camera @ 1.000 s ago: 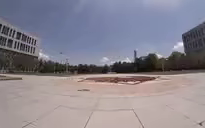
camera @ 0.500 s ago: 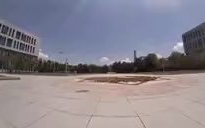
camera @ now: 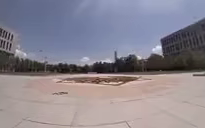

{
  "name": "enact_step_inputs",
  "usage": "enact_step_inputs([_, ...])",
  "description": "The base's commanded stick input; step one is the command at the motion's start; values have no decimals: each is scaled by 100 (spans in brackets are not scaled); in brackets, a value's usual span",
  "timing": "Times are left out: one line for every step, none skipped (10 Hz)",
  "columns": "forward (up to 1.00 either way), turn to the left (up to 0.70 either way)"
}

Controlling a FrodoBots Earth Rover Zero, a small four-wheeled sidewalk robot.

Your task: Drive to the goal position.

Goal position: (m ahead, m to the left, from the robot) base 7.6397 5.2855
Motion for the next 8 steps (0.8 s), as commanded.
enact_step_inputs([50,1])
enact_step_inputs([50,1])
enact_step_inputs([50,1])
enact_step_inputs([50,1])
enact_step_inputs([50,1])
enact_step_inputs([50,1])
enact_step_inputs([50,1])
enact_step_inputs([50,1])
